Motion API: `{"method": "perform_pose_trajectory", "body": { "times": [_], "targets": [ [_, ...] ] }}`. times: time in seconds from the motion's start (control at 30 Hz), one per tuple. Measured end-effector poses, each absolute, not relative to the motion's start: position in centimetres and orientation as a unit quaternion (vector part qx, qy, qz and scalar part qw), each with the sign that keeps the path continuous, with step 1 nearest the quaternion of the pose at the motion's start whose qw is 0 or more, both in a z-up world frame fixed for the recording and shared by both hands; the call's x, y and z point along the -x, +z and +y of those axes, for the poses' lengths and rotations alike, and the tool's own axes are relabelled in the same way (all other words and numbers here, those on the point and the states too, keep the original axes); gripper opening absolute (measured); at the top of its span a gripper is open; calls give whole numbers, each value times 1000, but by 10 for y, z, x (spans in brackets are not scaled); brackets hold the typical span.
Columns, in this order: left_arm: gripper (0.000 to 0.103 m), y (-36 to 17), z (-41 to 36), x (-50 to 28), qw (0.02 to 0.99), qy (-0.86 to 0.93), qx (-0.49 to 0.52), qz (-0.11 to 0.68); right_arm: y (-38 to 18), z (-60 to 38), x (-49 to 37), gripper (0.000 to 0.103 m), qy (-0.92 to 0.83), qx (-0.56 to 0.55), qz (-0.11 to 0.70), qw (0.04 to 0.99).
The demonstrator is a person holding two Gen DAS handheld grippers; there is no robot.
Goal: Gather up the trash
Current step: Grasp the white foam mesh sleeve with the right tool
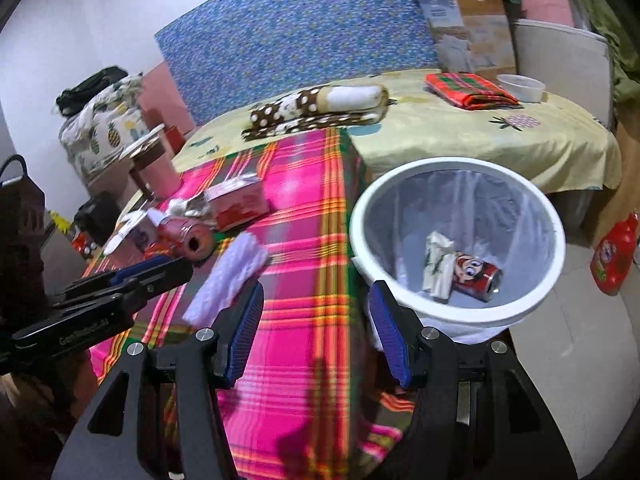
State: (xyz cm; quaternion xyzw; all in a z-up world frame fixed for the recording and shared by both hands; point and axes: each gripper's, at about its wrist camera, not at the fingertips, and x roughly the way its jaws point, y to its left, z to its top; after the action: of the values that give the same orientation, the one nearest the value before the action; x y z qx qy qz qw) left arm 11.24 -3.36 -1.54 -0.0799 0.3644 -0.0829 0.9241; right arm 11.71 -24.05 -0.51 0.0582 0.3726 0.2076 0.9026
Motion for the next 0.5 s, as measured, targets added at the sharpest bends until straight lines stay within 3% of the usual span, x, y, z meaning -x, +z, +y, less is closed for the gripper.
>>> {"method": "perform_pose_trajectory", "body": {
  "times": [0.5],
  "targets": [
    [40, -30, 26, -79, 926, -12, 100, 365, -17, -179, -107, 57, 248, -33, 405, 880]
  ]
}}
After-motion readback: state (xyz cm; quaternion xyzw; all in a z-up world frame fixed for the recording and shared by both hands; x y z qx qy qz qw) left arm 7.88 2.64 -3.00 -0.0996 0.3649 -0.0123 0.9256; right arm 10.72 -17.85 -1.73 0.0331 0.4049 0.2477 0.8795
